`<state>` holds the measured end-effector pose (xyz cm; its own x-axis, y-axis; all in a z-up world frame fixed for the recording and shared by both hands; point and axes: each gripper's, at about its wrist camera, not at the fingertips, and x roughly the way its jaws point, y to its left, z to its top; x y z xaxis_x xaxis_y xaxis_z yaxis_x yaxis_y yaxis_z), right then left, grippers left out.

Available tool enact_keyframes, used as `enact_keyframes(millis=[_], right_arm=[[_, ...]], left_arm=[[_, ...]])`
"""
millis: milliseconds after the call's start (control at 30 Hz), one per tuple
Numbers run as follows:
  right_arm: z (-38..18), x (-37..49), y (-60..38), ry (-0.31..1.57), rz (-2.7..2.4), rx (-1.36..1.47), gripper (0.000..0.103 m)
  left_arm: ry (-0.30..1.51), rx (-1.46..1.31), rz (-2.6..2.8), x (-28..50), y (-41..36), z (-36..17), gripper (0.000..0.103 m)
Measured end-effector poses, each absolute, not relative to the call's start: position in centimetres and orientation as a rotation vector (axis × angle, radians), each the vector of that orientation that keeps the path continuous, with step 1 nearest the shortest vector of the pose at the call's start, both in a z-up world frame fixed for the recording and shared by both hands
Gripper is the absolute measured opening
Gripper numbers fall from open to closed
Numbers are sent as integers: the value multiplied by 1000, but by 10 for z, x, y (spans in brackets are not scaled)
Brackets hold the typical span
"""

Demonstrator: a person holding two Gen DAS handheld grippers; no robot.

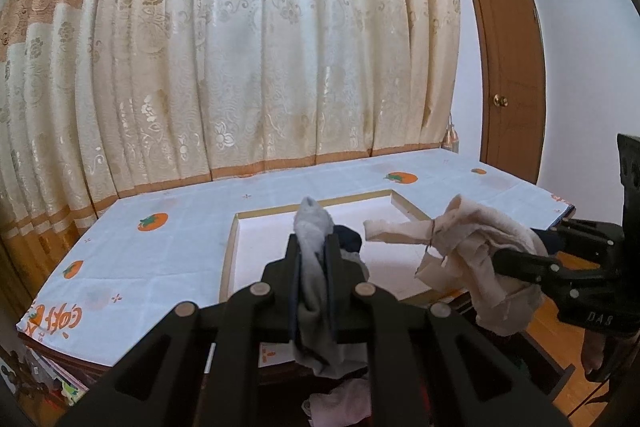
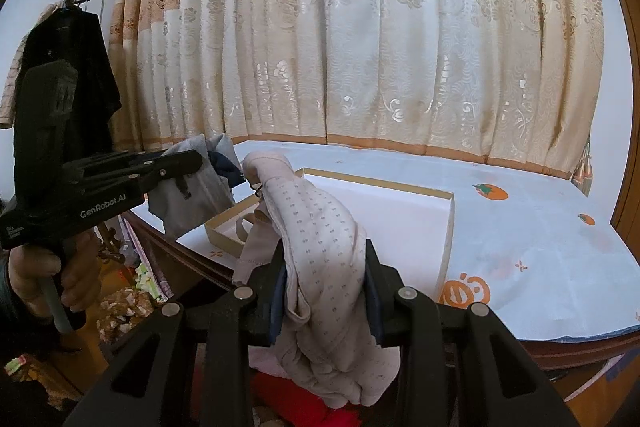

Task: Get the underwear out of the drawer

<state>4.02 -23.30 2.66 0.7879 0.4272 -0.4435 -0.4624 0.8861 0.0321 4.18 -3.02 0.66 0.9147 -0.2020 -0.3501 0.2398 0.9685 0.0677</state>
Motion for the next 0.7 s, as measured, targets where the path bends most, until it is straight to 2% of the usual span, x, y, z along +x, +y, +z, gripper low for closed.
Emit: enact_keyframes(millis=[700], right_arm=[[29, 84, -228, 497, 468, -89, 35]], left_arm=[[412, 122, -215, 91, -37, 4, 8]])
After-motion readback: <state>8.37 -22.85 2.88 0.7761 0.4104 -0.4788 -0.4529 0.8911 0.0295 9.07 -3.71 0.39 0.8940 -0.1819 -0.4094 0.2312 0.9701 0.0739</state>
